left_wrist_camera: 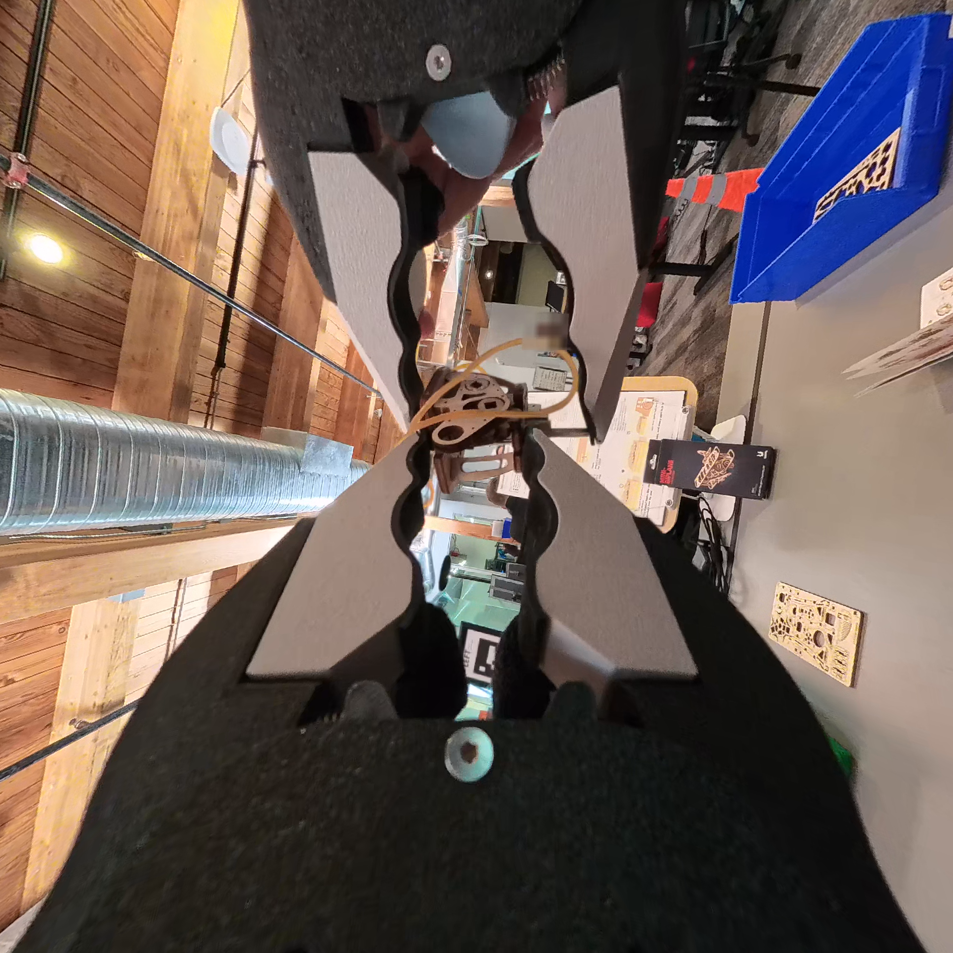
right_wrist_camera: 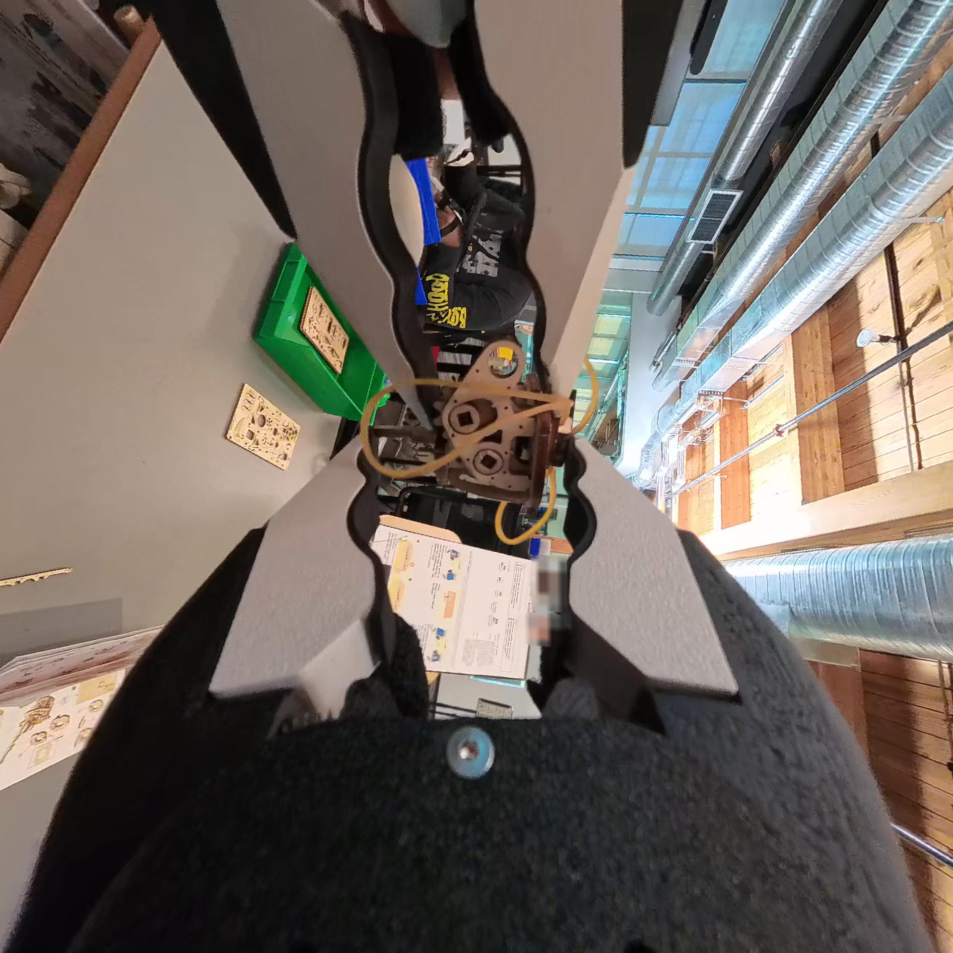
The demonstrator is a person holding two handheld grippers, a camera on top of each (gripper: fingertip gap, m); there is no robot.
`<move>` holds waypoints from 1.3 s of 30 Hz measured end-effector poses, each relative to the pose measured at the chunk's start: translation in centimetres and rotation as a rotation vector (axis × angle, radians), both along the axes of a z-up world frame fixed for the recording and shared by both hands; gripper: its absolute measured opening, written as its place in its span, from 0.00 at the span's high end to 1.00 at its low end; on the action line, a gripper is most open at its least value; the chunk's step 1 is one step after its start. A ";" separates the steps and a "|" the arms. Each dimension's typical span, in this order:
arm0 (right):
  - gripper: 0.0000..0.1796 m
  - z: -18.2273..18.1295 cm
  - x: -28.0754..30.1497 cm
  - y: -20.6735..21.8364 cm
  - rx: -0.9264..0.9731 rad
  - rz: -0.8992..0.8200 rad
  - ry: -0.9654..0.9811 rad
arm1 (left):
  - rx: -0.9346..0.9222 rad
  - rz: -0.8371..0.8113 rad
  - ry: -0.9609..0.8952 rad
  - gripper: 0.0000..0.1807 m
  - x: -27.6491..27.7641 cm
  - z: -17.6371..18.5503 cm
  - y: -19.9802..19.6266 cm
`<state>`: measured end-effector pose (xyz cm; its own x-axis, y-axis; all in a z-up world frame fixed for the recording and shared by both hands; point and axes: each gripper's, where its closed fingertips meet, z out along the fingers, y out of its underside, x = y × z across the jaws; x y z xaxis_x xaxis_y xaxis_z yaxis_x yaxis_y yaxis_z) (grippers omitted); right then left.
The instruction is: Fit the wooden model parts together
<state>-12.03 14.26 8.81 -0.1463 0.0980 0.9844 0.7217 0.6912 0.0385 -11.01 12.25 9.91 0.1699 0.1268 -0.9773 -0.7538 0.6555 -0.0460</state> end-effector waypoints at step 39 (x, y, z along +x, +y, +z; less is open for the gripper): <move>0.55 -1.1 0.2 -0.5 -0.163 0.010 -0.003 | 0.054 0.015 -0.014 0.82 0.5 -0.6 0.6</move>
